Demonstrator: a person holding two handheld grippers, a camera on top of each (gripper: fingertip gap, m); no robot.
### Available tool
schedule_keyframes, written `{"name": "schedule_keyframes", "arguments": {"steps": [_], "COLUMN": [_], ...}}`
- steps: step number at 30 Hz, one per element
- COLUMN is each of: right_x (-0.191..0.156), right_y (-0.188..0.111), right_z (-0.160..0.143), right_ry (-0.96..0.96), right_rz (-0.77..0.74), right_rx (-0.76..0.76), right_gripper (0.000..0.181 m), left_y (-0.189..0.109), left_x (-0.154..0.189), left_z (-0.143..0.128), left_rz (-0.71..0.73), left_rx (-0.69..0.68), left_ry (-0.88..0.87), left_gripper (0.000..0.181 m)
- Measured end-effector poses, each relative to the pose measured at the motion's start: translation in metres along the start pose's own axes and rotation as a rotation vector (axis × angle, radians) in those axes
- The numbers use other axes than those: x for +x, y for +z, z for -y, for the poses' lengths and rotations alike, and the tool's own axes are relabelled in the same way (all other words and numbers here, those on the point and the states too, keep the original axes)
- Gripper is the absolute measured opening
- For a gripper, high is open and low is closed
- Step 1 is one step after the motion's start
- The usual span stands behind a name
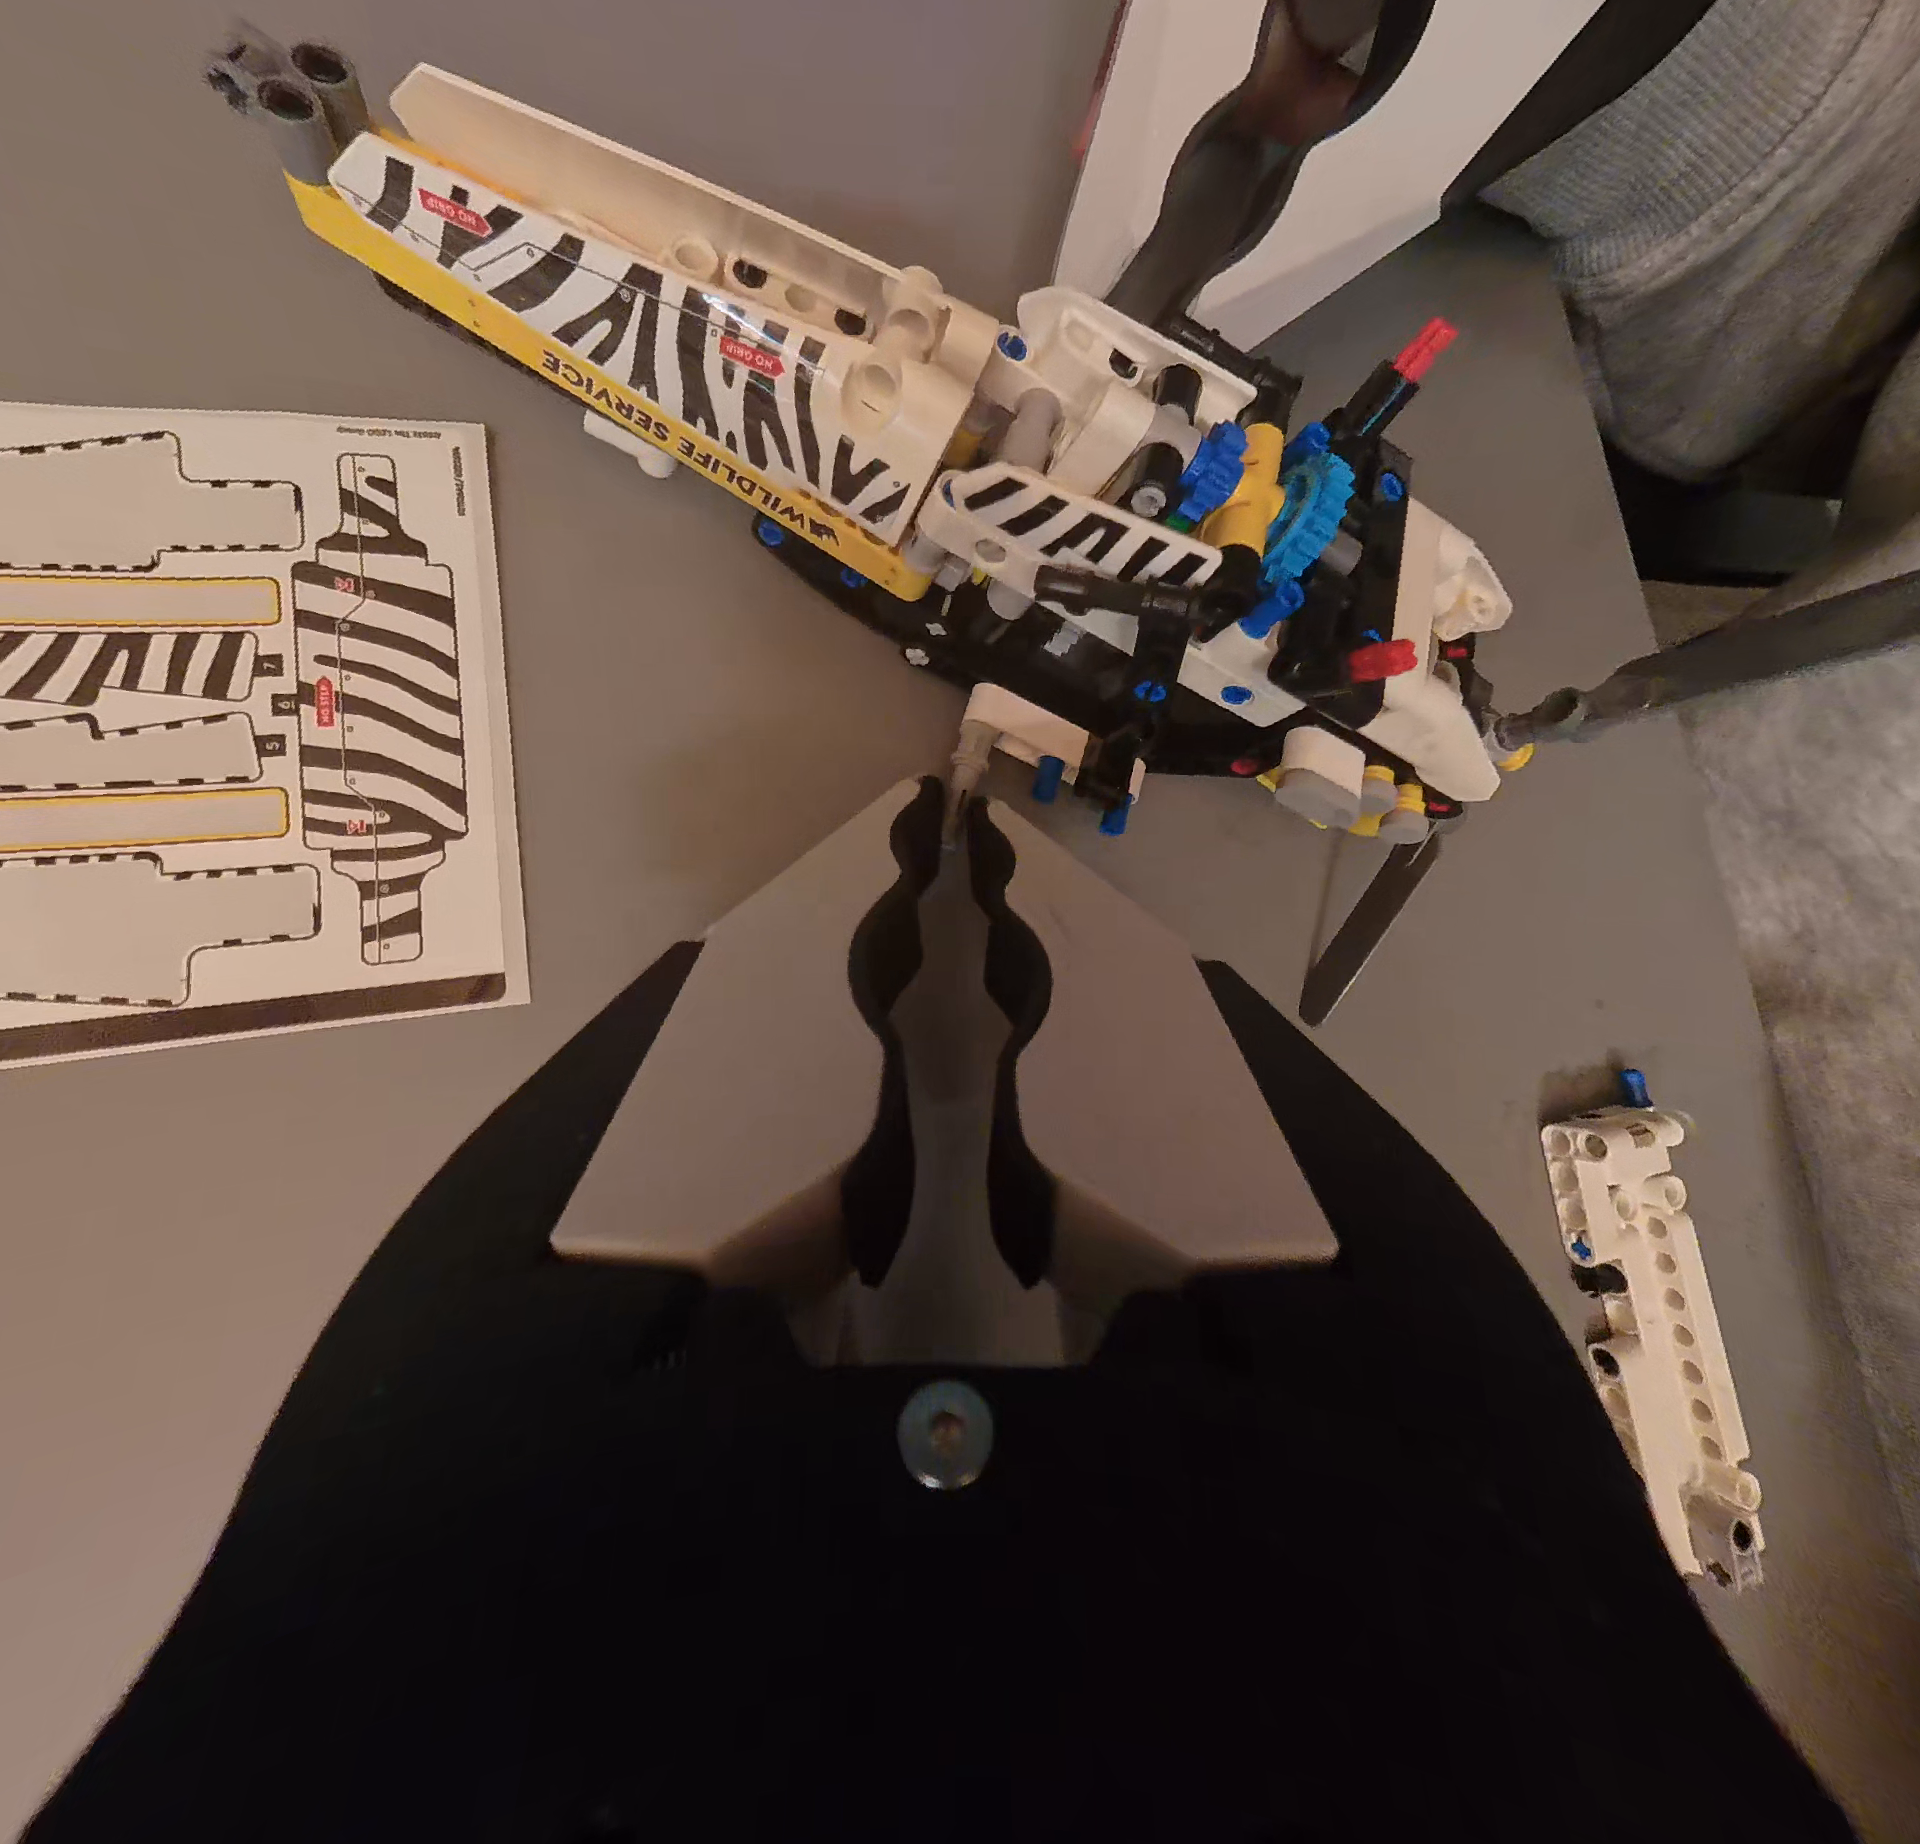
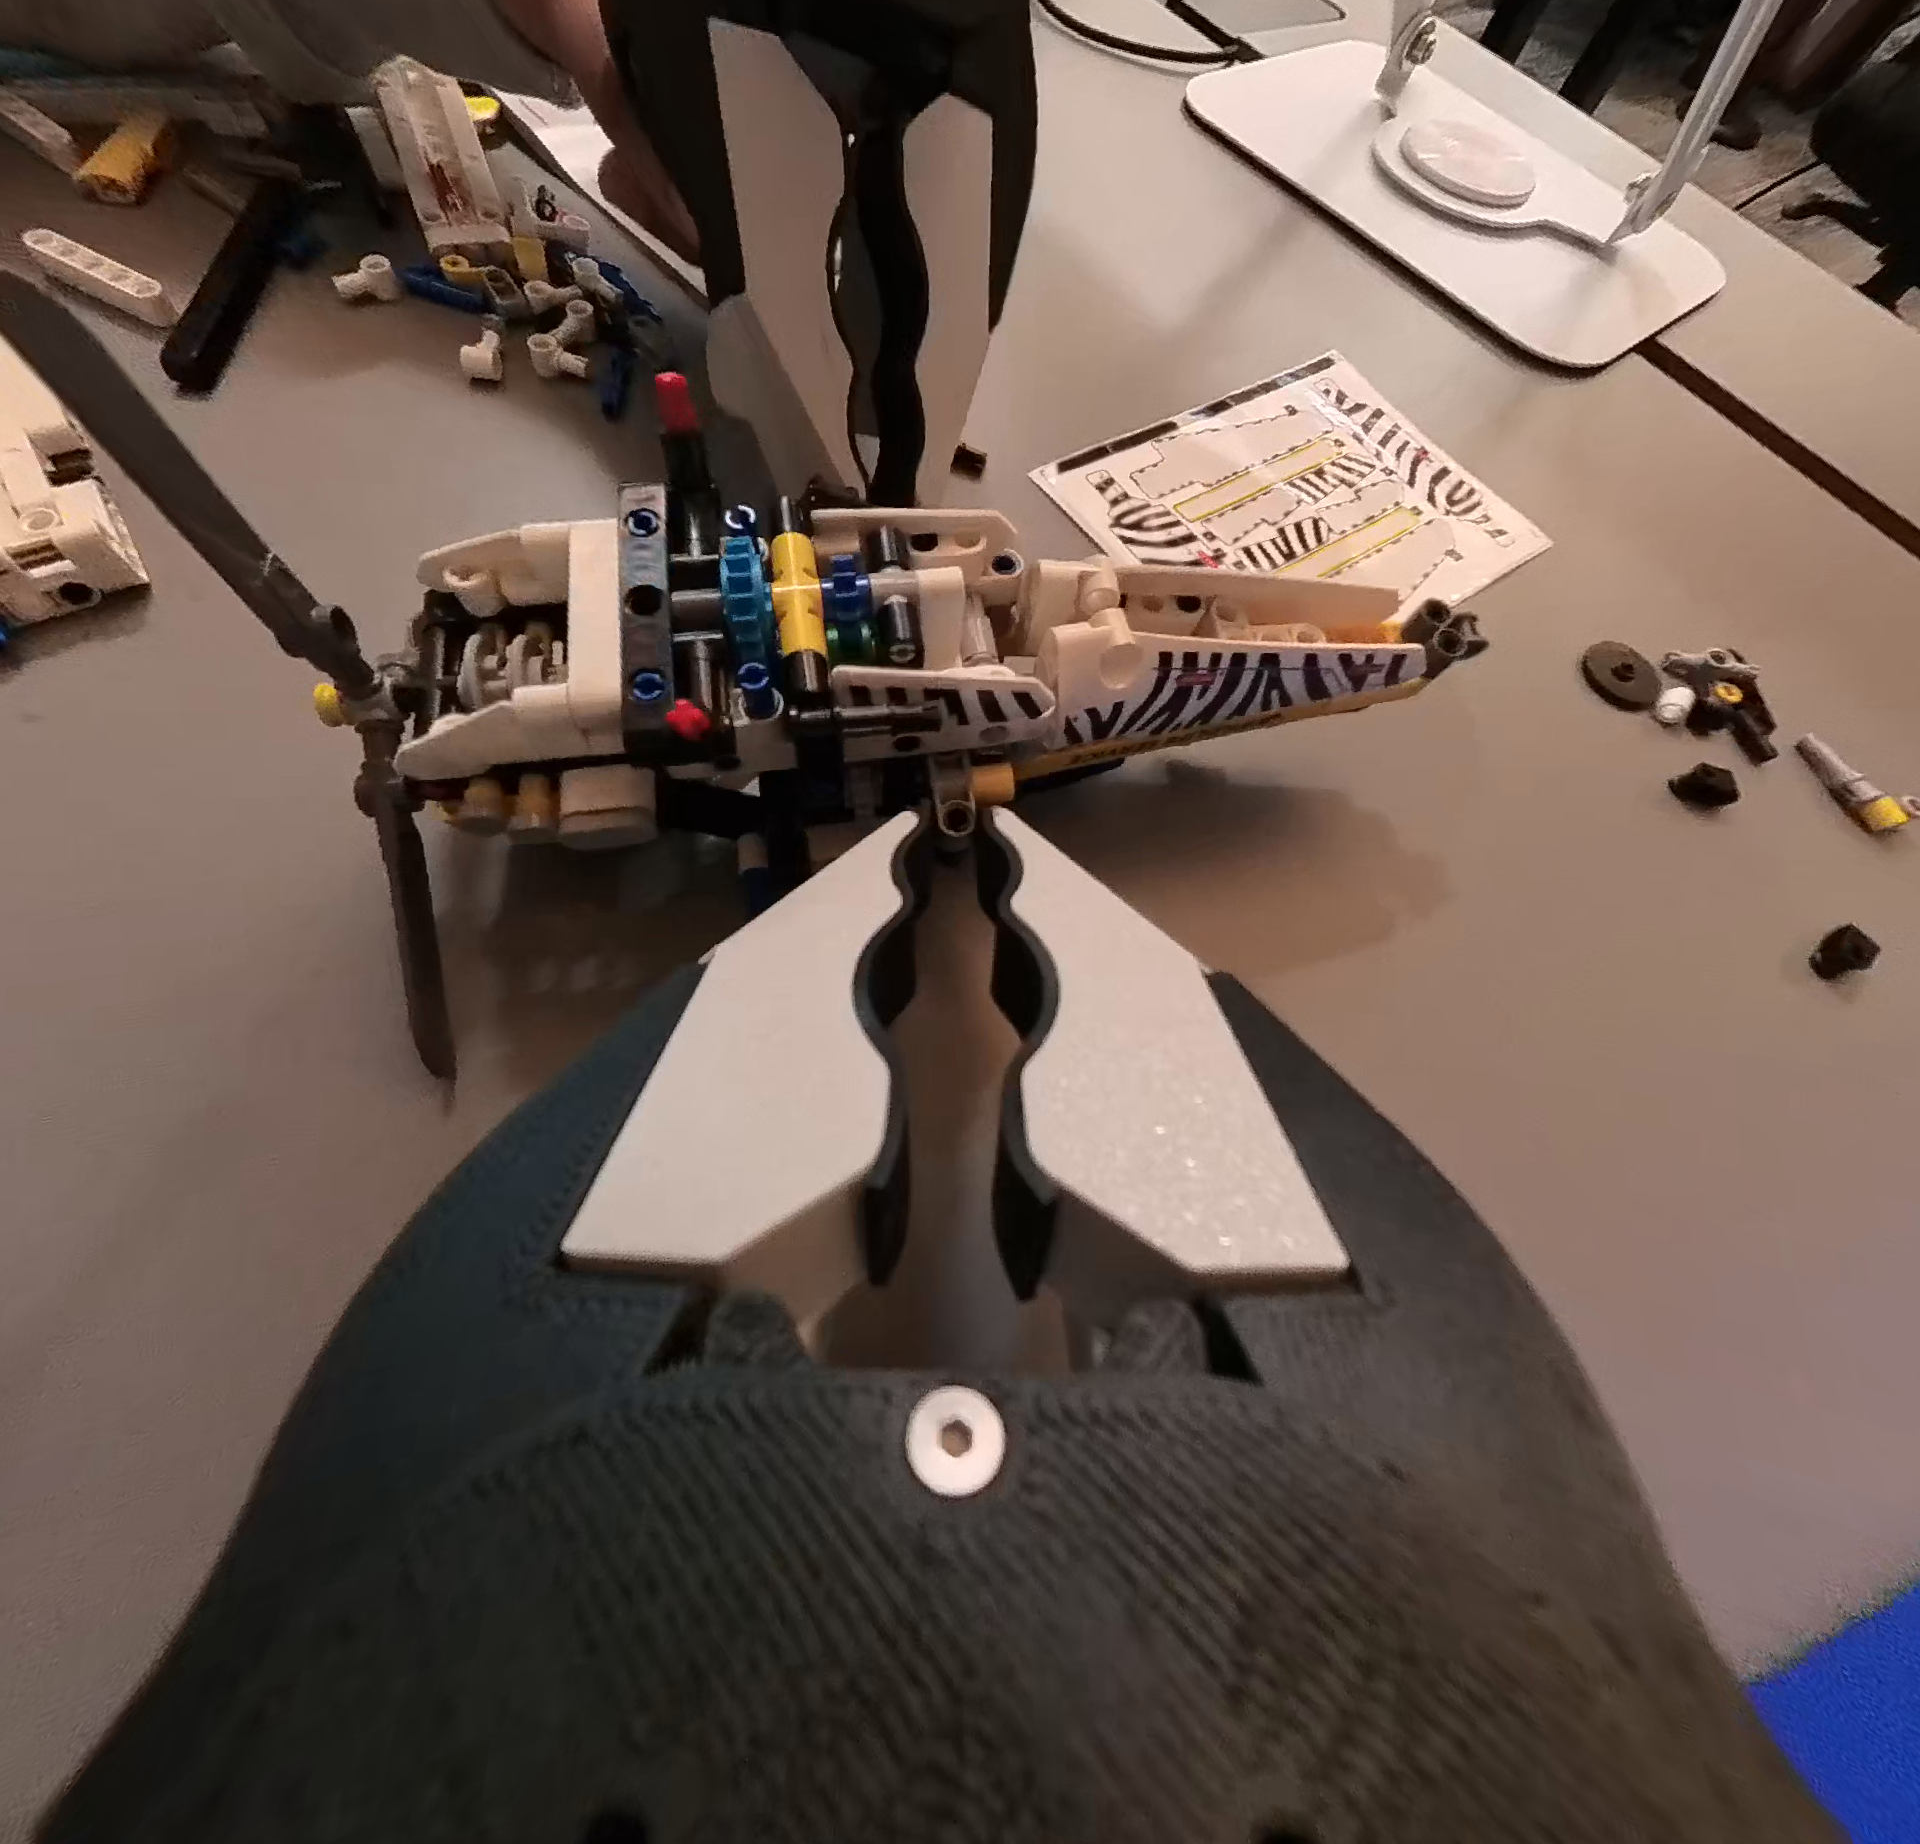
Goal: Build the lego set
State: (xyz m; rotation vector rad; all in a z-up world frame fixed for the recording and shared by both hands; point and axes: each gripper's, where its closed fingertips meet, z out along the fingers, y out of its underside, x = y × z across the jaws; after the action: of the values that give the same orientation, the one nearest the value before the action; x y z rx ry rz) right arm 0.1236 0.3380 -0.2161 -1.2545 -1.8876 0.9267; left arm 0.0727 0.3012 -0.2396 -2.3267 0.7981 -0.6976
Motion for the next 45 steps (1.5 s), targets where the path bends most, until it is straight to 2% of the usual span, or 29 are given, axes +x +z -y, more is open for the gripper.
{"name": "schedule_keyframes", "arguments": {"steps": [5,11,15,20,24,26,27,29,33,36,45], "right_x": [-0.001,-0.004,-0.004,-0.004,-0.004,0.0,0.004,0.003,0.001,0.001,-0.003], "right_y": [0.001,0.002,0.002,0.002,0.002,0.0,-0.004,-0.007,-0.003,-0.003,-0.006], "right_z": [0.0,-0.001,-0.001,-0.001,-0.001,-0.005,-0.008,-0.007,-0.003,-0.005,-0.002], "right_ry": [0.008,0.013,0.025,0.045,0.053,0.052,0.06,0.054,0.036,0.059,0.209], "right_rz": [0.01,0.034,0.046,0.059,0.065,0.044,0.029,0.037,0.035,0.025,-0.163], "right_rx": [-0.007,-0.014,-0.014,-0.014,-0.014,-0.024,-0.026,-0.007,-0.009,-0.015,-0.058], "right_gripper": [0.006,0.006,0.006,0.006,0.006,0.006,0.006,0.006,0.006,0.006,0.006], "left_y": [-0.003,-0.006,-0.006,-0.006,-0.008,-0.013,-0.015,-0.02,-0.024,-0.033,-0.082], "left_x": [0.002,0.007,0.005,0.003,0.002,-0.013,-0.009,0.016,0.013,0.003,0.014], "left_z": [0.0,-0.001,-0.001,-0.001,-0.003,-0.017,-0.018,0.006,0.022,0.017,0.019], "left_rz": [-0.03,-0.136,-0.088,0.036,0.085,0.159,0.114,-0.052,0.051,0.095,0.192], "left_rx": [0.016,0.032,0.046,0.045,0.044,-0.014,0.011,0.128,0.089,0.084,0.286], "left_ry": [-0.059,-0.197,-0.134,0.066,0.127,0.107,0.086,-0.002,0.055,0.01,-0.216], "left_gripper": [0.004,0.003,0.003,0.004,0.004,0.003,0.003,0.002,0.003,0.003,0.003]}}
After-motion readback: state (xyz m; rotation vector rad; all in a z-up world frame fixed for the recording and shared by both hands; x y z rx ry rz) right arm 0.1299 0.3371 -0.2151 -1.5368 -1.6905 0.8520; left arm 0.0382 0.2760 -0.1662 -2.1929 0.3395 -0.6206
